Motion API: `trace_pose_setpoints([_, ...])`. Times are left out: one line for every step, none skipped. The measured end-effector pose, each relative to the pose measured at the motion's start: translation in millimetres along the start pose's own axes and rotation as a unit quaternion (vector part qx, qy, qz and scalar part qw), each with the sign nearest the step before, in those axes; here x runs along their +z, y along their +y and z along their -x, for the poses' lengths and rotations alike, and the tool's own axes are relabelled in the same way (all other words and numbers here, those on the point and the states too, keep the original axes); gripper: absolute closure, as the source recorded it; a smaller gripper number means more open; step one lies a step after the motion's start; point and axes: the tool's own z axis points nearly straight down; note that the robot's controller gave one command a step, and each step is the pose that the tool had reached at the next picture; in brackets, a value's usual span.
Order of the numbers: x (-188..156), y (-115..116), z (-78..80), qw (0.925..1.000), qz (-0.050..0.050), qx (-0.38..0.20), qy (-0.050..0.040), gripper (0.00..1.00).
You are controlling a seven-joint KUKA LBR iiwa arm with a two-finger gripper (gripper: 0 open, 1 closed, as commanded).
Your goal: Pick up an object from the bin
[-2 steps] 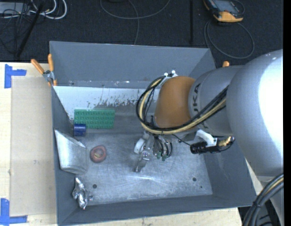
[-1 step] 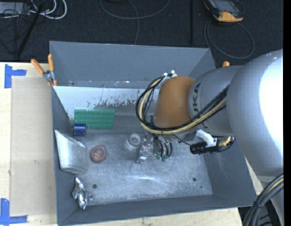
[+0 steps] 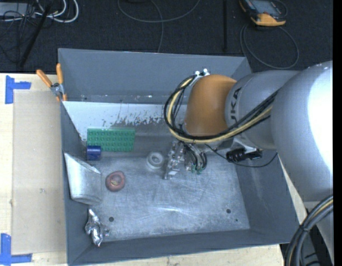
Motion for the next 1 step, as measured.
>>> trace_pose_setpoints([1.0, -0.5, 0.1, 1.0, -0.001, -0.001, -0.0021, 0.0])
